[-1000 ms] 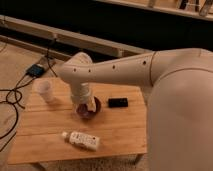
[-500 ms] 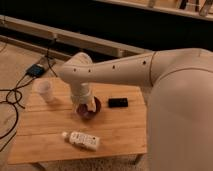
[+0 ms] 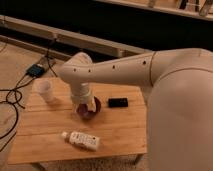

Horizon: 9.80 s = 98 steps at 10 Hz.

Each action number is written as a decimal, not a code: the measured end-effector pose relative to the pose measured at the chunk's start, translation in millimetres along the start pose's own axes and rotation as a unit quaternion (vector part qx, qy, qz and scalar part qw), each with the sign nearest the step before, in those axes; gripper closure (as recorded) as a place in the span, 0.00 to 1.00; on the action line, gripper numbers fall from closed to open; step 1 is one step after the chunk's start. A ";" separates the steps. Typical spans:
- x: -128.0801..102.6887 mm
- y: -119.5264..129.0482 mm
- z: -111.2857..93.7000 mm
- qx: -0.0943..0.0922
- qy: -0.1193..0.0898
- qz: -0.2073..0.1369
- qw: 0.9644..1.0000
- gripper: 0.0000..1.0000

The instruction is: Place the eraser on the white sponge

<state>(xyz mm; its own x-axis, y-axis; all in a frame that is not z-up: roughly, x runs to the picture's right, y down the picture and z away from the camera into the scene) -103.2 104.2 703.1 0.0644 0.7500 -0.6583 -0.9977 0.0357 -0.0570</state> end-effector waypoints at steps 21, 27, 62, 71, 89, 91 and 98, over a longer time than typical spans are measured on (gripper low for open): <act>-69.9 -168.1 41.7 0.144 0.106 -0.352 0.919 0.35; -78.4 -205.9 75.3 0.162 0.101 -0.393 0.900 0.35; -168.9 -208.7 158.5 0.074 0.054 -0.649 0.755 0.35; -158.8 -202.8 172.1 0.065 0.065 -0.652 0.753 0.35; -255.7 -174.9 74.8 0.143 -0.056 -0.634 0.758 1.00; -272.4 -156.4 64.1 0.149 -0.077 -0.645 0.745 1.00; -301.5 -83.2 45.1 0.143 -0.107 -0.690 0.701 1.00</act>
<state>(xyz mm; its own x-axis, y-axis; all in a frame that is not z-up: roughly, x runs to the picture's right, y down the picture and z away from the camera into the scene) -40.5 -95.1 940.1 0.9988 -0.0482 0.0054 0.0469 0.9336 -0.3552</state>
